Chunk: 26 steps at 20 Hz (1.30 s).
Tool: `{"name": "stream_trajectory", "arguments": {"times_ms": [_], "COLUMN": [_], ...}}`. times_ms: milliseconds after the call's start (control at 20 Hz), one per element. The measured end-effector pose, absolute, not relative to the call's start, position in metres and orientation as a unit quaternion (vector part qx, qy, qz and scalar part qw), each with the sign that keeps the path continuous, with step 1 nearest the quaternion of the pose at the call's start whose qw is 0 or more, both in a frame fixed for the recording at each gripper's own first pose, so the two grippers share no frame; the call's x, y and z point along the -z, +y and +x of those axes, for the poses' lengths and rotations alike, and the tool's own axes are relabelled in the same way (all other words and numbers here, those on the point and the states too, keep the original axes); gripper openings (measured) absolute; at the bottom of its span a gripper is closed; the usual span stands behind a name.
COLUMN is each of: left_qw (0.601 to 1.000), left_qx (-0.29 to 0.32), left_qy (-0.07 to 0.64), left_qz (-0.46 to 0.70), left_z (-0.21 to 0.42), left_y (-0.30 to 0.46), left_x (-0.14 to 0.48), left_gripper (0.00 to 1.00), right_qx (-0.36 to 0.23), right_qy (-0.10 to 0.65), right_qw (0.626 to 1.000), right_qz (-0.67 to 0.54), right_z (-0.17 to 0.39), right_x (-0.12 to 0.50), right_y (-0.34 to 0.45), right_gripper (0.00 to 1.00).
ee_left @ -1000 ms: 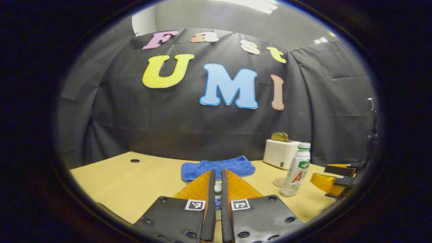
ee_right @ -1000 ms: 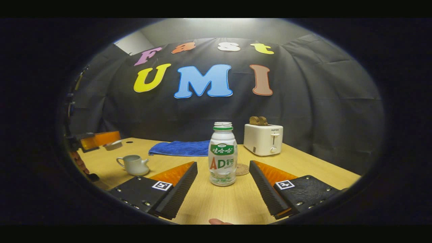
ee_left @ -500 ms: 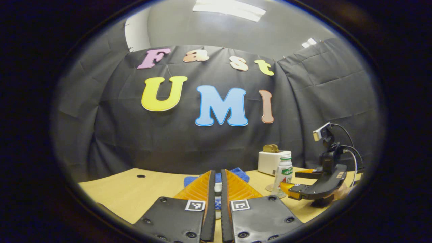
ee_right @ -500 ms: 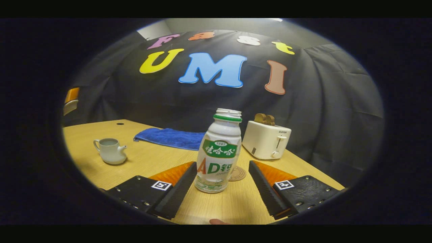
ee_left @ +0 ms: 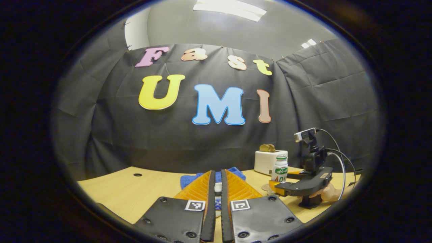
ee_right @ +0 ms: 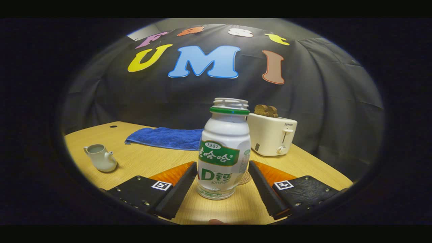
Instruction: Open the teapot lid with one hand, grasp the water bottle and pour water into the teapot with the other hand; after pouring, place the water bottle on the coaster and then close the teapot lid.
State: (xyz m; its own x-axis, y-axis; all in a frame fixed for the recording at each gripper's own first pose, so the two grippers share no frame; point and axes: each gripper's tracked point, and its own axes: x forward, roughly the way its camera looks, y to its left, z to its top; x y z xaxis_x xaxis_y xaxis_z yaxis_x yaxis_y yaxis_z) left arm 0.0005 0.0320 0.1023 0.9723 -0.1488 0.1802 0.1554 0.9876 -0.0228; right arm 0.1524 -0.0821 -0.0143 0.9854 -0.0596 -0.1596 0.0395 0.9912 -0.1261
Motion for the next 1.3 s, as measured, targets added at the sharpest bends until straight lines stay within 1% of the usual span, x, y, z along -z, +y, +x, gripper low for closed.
{"name": "stream_trajectory", "arguments": {"times_ms": [300, 350, 400, 450, 500, 550, 600, 650, 700, 850, 900, 1050, 1100, 1150, 1200, 1250, 1300], "left_qw": [0.992, 0.992, 0.992, 0.992, 0.992, 0.993, 0.993, 0.994, 0.994, 0.994, 0.995, 0.995, 0.995, 0.995, 0.995, 0.994, 0.994], "left_qx": [0.097, 0.102, 0.099, 0.1, 0.1, 0.098, 0.095, 0.09, 0.086, 0.081, 0.078, 0.074, 0.071, 0.069, 0.069, 0.07, 0.072], "left_qy": [-0.071, -0.066, -0.068, -0.069, -0.067, -0.065, -0.064, -0.064, -0.064, -0.061, -0.06, -0.063, -0.065, -0.068, -0.071, -0.075, -0.078], "left_qz": [-0.03, -0.03, -0.031, -0.031, -0.028, -0.026, -0.025, -0.025, -0.028, -0.035, -0.034, -0.028, -0.024, -0.022, -0.021, -0.024, -0.028], "left_z": [-0.011, -0.02, -0.029, -0.037, -0.045, -0.052, -0.057, -0.064, -0.067, -0.072, -0.073, -0.082, -0.086, -0.089, -0.093, -0.097, -0.102], "left_y": [0.021, 0.021, 0.025, 0.028, 0.032, 0.036, 0.041, 0.046, 0.051, 0.061, 0.064, 0.068, 0.07, 0.072, 0.072, 0.072, 0.07], "left_x": [-0.086, -0.077, -0.071, -0.066, -0.062, -0.058, -0.056, -0.055, -0.053, -0.048, -0.049, -0.048, -0.049, -0.052, -0.054, -0.055, -0.056], "left_gripper": [0.17, 0.13, 0.17, 0.14, 0.13, 0.13, 0.13, 0.13, 0.13, 0.13, 0.17, 0.17, 0.13, 0.17, 0.13, 0.17, 0.17], "right_qx": [0.042, 0.037, 0.032, 0.033, 0.032, 0.028, 0.026, 0.022, 0.018, -0.004, -0.012, -0.039, -0.044, -0.048, -0.052, -0.058, -0.063], "right_qy": [0.082, 0.082, 0.082, 0.081, 0.08, 0.079, 0.076, 0.071, 0.06, 0.032, 0.027, 0.019, 0.017, 0.016, 0.017, 0.018, 0.021], "right_qw": [0.994, 0.994, 0.995, 0.995, 0.995, 0.995, 0.996, 0.996, 0.997, 0.997, 0.996, 0.991, 0.988, 0.985, 0.982, 0.979, 0.976], "right_qz": [-0.062, -0.057, -0.054, -0.052, -0.049, -0.045, -0.044, -0.048, -0.055, -0.075, -0.082, -0.125, -0.144, -0.163, -0.18, -0.193, -0.205], "right_z": [0.161, 0.161, 0.16, 0.163, 0.159, 0.157, 0.156, 0.151, 0.149, 0.138, 0.135, 0.129, 0.127, 0.127, 0.127, 0.128, 0.128], "right_x": [0.014, 0.014, 0.013, 0.015, 0.014, 0.012, 0.009, 0.004, -0.001, -0.017, -0.021, -0.028, -0.03, -0.03, -0.03, -0.028, -0.027], "right_y": [-0.086, -0.084, -0.082, -0.084, -0.083, -0.081, -0.079, -0.076, -0.072, -0.051, -0.042, -0.015, -0.008, -0.003, 0.002, 0.008, 0.013], "right_gripper": [0.95, 0.81, 0.91, 0.7, 0.81, 0.81, 0.76, 0.76, 0.74, 0.73, 0.73, 0.73, 0.73, 0.73, 0.73, 0.73, 0.73]}}
